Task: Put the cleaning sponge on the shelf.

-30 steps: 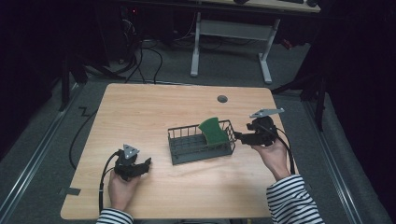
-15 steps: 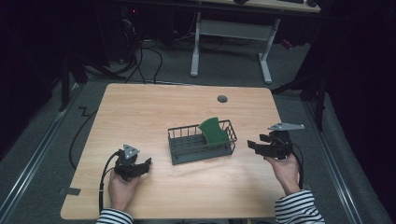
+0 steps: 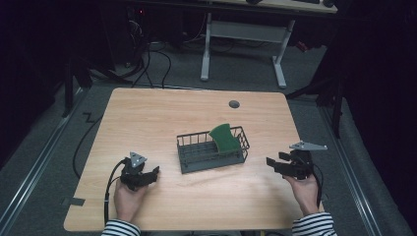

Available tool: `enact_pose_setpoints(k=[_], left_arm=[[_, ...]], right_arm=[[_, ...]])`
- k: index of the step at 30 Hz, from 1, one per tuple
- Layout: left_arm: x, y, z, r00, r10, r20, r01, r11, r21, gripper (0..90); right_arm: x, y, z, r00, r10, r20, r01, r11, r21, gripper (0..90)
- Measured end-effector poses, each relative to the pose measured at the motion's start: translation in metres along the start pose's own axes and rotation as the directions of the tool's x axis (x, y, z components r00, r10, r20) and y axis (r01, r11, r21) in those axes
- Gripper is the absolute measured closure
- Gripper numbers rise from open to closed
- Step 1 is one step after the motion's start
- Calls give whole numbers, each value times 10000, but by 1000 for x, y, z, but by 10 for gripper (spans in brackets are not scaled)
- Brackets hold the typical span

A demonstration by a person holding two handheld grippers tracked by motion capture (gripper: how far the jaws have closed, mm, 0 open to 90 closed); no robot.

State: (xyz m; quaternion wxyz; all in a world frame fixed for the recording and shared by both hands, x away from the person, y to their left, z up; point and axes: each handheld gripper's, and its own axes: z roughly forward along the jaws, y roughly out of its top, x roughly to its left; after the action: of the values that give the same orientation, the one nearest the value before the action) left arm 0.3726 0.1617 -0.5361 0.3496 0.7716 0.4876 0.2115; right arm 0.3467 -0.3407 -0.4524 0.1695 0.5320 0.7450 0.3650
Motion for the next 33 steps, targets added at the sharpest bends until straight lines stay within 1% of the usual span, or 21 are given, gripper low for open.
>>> enact_pose_setpoints(k=[3,6,10,13,16,18,19,23,25,26,29,33], left_arm=[[0,0,0,10000,-3,-9,3,10000,-14,327],[0,0,0,10000,0,-11,0,10000,-12,326],[0,0,0,10000,1,-12,-1,10000,-12,327],[0,0,0,10000,-10,-15,10,10000,-21,327],[0,0,0,10000,-9,-16,9,10000,-20,327],[0,0,0,10000,-7,-16,7,10000,-18,327],[0,0,0,10000,-5,-18,5,10000,-17,327],[0,0,0,10000,-8,-14,8,10000,-21,327],[0,0,0,10000,-10,-16,10,10000,-22,327],[0,0,0,10000,-9,-16,9,10000,-21,327],[0,0,0,10000,-12,-25,12,10000,-24,326],[0,0,0,10000,-13,-17,13,10000,-24,324]], right_arm=[[-2,-8,4,9999,103,37,-103,9999,-96,369],[-3,-16,8,9998,145,142,-144,9999,-81,368],[-5,-26,15,9995,96,301,-94,9999,-77,368],[-5,-35,22,9989,83,457,-86,10000,44,358],[-4,-43,30,9968,-1,804,-20,9997,254,353],[-2,-49,35,9960,5,897,-29,9996,269,349],[-1,-52,36,9951,-109,980,80,9995,292,348],[3,-59,43,9917,-246,1264,192,9989,439,334],[4,-62,45,9883,-488,1447,444,9985,333,332],[5,-65,46,9850,-636,1605,619,9980,154,327],[6,-66,45,9845,-528,1670,520,9986,91,321],[6,-67,45,9840,-510,1708,500,9987,101,321]])
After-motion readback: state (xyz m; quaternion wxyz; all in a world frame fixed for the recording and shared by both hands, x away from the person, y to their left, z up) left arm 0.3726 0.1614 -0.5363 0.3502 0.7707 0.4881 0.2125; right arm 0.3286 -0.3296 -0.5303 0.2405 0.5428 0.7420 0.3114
